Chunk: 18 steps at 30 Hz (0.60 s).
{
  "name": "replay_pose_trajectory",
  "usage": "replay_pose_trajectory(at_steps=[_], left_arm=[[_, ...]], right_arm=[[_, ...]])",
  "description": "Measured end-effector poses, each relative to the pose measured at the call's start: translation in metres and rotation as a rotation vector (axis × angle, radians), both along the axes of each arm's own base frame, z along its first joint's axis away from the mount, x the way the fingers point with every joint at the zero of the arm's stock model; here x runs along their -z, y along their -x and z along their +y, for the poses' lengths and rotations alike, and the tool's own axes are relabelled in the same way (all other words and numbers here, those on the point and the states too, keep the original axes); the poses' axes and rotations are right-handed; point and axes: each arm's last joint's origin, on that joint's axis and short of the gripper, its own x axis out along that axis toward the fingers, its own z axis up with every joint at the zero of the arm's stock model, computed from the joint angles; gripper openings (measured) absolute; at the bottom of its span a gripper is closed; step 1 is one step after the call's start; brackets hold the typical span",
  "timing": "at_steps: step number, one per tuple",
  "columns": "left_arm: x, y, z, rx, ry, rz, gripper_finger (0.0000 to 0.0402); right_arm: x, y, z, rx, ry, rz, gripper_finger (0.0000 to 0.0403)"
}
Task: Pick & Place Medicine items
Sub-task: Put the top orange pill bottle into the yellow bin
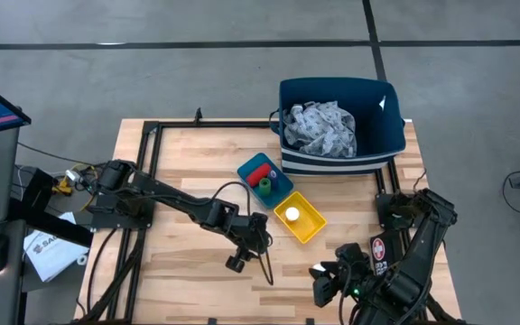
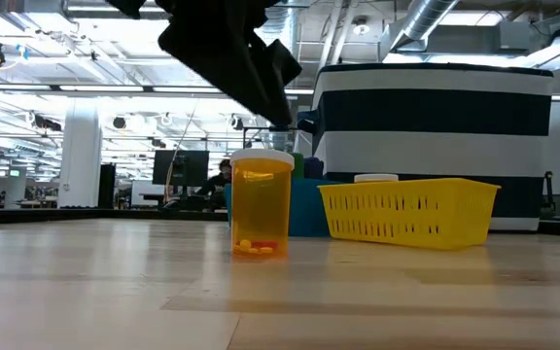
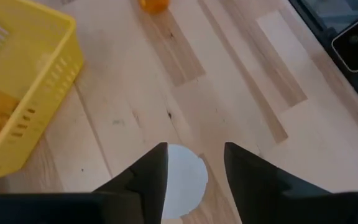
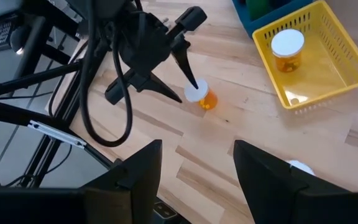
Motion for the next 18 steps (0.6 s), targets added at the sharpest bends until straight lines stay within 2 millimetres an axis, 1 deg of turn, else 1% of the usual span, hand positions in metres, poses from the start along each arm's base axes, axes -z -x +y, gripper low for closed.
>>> replay_pose_trajectory(at_steps=[5,11,18], left_arm=[[0.002,-0.001,0.002,-0.01,-0.008,0.003,0.014],[0.003,-0.004,0.012,-0.067,-0.025,0.003,0.013],[0.006,-0.002,0.011,-0.065,-0.027,0.013,0.0122]], right_arm=[[0.0,0.002,0.002,-0.006,-0.017,0.012,0.0196],[0.0,0.003,0.002,-0.006,-0.018,0.013,0.0196],[0.0,0.003,0.002,-0.006,-0.017,0.013,0.0196]])
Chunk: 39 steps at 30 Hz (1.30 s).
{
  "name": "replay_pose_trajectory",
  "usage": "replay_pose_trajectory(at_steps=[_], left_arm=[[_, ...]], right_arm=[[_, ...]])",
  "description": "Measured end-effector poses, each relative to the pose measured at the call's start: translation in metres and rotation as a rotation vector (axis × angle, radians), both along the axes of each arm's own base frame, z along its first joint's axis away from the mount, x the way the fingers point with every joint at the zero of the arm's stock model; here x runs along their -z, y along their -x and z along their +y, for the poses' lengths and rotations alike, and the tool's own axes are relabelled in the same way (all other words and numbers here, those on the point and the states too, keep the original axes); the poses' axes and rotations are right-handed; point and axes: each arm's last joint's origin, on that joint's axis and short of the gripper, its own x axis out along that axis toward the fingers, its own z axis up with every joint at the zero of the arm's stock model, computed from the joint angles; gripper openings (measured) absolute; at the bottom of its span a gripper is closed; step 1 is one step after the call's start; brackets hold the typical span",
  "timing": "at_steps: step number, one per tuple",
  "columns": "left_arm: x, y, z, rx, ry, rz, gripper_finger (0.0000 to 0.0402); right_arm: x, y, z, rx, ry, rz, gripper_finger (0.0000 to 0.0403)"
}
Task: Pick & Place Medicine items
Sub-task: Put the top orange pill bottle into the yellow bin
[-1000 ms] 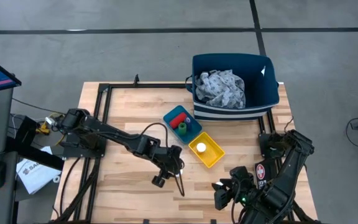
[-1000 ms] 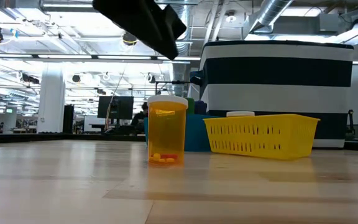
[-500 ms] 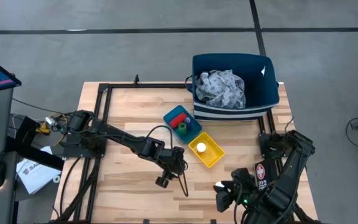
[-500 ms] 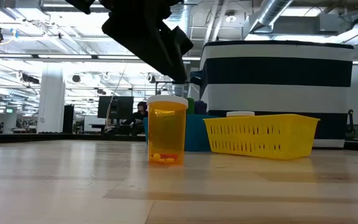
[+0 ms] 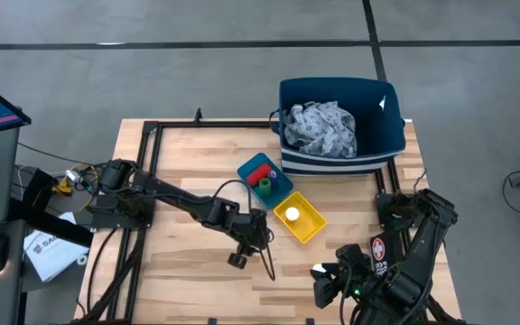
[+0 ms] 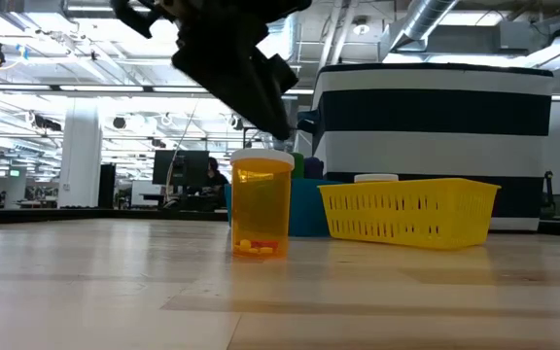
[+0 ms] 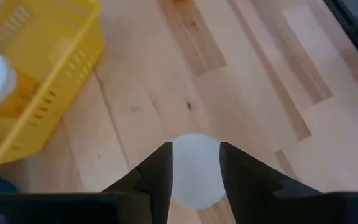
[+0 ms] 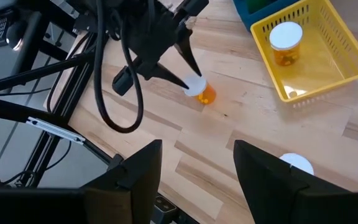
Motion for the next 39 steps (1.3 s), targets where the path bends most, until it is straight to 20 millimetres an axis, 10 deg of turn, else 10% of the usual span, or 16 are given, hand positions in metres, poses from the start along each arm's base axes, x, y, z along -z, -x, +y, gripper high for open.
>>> replay_pose_trajectory(at_steps=[39], left_arm=[[0.02,0.009,-0.009,0.009,-0.026,0.021,0.012]], right_arm=[[0.0,-0.001,-0.001,0.005,-0.002,-0.003,0.0196]])
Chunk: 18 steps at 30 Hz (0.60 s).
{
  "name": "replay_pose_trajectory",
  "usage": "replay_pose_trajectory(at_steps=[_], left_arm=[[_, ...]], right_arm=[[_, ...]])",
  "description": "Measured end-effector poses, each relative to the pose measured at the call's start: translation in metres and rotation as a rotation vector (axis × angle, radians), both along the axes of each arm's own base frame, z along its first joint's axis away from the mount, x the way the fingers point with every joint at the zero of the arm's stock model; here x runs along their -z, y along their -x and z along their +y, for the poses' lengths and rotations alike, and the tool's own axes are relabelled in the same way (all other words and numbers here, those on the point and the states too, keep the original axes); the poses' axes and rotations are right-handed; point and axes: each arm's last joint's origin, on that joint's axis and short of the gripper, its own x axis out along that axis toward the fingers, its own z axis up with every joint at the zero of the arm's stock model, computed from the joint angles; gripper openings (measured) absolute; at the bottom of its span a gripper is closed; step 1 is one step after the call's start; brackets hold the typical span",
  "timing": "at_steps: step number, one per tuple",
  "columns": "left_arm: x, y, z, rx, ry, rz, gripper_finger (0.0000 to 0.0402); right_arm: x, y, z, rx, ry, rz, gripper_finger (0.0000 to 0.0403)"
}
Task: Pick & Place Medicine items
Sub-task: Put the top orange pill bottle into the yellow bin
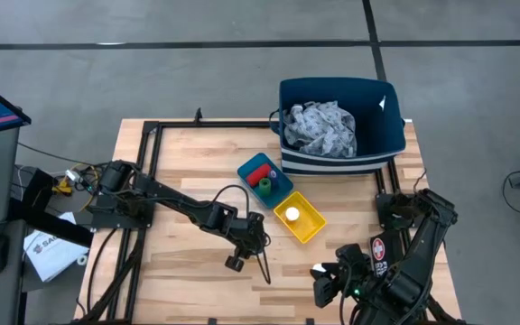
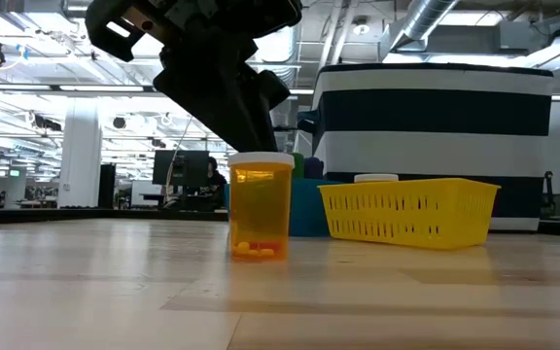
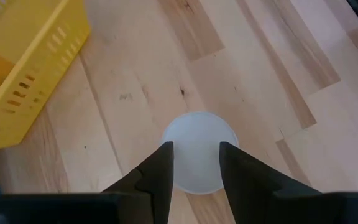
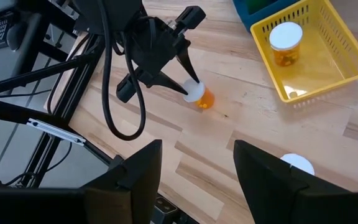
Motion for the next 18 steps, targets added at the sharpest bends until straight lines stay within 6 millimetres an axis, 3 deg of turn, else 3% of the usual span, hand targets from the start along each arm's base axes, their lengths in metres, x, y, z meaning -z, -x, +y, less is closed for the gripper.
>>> replay_pose_trajectory(at_steps=[18], left_arm=[[-0.0058,-0.0096,-0.0028,-0.03,0.05,-0.108,0.0116]], right_arm=[[0.0,-0.0018,-0.0015,0.007,0.0,0.0,0.0196]])
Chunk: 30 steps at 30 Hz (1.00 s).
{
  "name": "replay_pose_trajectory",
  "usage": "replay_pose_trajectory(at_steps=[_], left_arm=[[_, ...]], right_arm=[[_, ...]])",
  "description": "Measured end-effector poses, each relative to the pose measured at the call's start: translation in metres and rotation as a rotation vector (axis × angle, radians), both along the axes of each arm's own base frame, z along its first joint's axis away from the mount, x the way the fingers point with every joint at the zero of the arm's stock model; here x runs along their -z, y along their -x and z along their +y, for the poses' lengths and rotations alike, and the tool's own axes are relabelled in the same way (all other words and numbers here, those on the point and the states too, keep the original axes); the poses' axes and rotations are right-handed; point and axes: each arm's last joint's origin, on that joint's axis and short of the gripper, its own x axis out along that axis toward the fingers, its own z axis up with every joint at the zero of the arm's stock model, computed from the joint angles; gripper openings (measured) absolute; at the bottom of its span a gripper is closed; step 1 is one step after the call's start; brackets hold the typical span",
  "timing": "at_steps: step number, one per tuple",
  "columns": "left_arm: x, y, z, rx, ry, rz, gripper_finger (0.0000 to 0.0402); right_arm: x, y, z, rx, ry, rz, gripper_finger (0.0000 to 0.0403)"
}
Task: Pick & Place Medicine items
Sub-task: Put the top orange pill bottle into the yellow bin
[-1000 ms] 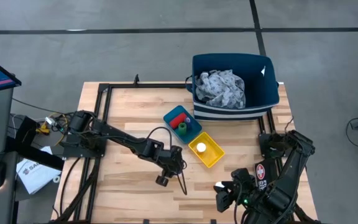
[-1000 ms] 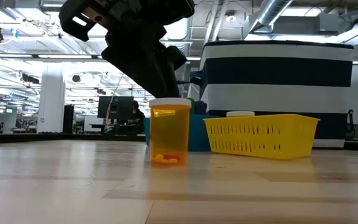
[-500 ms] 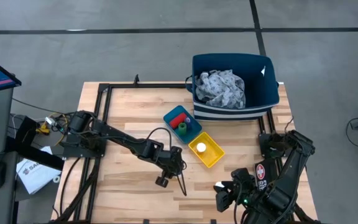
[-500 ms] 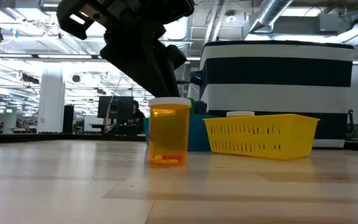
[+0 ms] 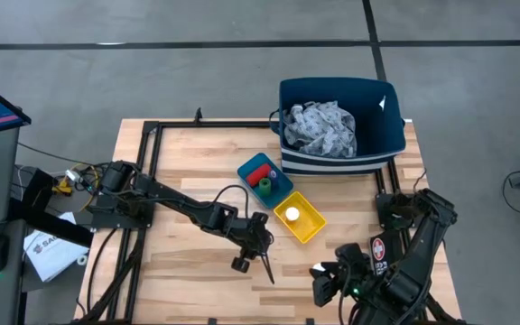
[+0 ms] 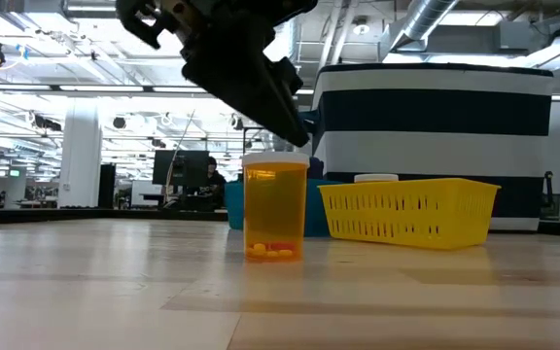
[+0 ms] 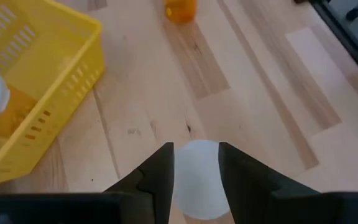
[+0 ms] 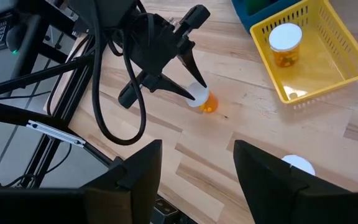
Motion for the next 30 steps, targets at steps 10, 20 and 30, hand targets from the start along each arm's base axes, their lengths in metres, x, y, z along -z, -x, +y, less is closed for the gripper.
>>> replay_pose_trajectory(at_steps=[10,20,30], left_arm=[[-0.041,0.008,0.02,-0.12,0.014,-0.011,0.0129],[-0.074,0.088,0.065,-0.438,0.138,0.006,0.0151],[-0.089,0.167,0.059,-0.583,0.267,-0.145,0.0156]], right_arm=[[0.0,-0.001,-0.001,-0.023,0.029,0.008,0.0196],[-0.001,-0.026,-0.025,-0.068,0.204,0.05,0.0209],[-0.002,-0.092,-0.084,-0.172,0.398,0.165,0.0234]])
